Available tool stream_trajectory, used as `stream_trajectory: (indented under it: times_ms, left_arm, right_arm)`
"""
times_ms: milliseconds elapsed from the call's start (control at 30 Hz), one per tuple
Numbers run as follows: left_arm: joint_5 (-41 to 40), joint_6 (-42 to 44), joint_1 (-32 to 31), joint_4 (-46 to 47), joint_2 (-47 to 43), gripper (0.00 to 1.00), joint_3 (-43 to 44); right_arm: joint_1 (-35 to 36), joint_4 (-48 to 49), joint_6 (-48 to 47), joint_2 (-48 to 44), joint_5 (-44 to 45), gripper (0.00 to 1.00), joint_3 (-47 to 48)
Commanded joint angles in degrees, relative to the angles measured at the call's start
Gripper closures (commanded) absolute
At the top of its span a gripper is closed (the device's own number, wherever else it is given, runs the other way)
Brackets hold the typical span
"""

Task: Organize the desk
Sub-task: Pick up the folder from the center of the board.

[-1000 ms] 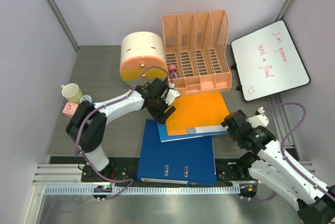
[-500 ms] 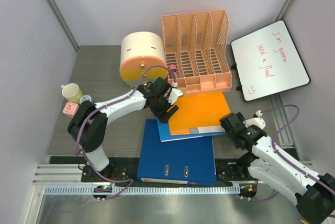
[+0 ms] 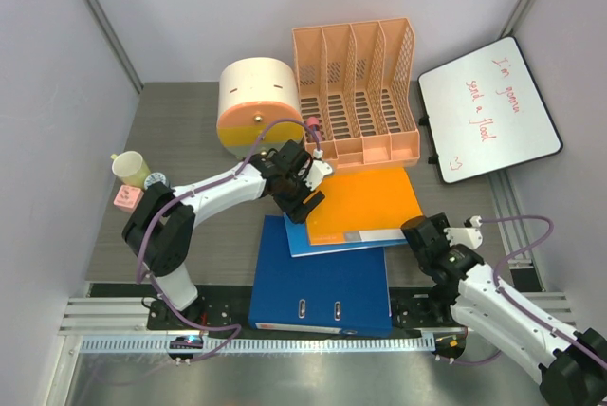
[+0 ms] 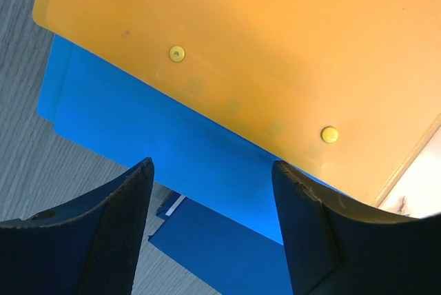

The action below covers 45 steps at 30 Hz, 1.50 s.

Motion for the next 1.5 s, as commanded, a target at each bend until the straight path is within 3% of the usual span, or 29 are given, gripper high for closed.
stream_trajectory:
  times_ms: [0, 267, 500, 733, 767, 833, 1000, 1033, 1100, 1200, 1300, 1467]
  left_arm:
    - [0.0, 0.9, -0.3, -0.3, -0.2, 0.30, 1.7]
    - [0.0, 0.6, -0.4, -0.3, -0.5, 0.30, 0.6]
    - [-0.5, 1.0, -0.3, -0.6, -1.1, 0.30, 0.2]
    - [-0.6, 0.9, -0.3, -0.8, -1.4, 0.31, -0.1]
    - [-0.7, 0.9, -0.3, -0.8, -1.7, 0.31, -0.2]
    - [-1.0, 1.0, -0.4, -0.9, -2.1, 0.31, -0.1]
    - [-1.9, 1.2, -0.3, -3.5, -3.8, 0.27, 1.1]
    - [-2.2, 1.2, -0.2, -4.4, -4.6, 0.19, 2.6]
    - [-1.5, 0.5, 0.2, -6.6, -5.7, 0.17, 4.6]
    - [0.0, -0.3, 1.7, -10.9, -8.8, 0.01, 11.5]
    - [2.4, -0.8, 5.6, -15.2, -11.9, 0.00, 20.6]
    - [7.7, -1.2, 17.3, -24.8, -12.3, 0.00, 38.4]
  right_arm:
    - [0.0, 6.2, 2.1, -0.2, 2.5, 0.41, -0.8]
    - [0.0, 7.6, -0.3, -2.7, 3.9, 0.57, -0.4]
    - [0.0, 9.6, -2.2, -3.9, 3.6, 0.88, -1.3]
    - [0.0, 8.1, -5.3, -5.6, 4.6, 0.89, 0.8]
    - [0.0, 7.7, -6.6, -5.9, 5.0, 0.96, 1.2]
    - [-0.1, 7.9, -8.8, -6.5, 5.5, 0.99, 3.2]
    - [0.1, 9.7, -20.9, -5.1, 5.7, 0.99, 11.2]
    - [0.3, 9.8, -22.8, -4.0, 5.4, 0.99, 15.2]
    - [1.1, 8.4, -27.9, -3.2, 5.2, 0.99, 19.1]
    - [2.1, 7.6, -33.8, -0.6, 5.1, 0.99, 27.7]
    - [2.3, 7.5, -41.1, 2.1, 4.6, 0.99, 33.0]
    - [2.6, 15.6, -56.4, 4.2, 2.8, 0.99, 38.8]
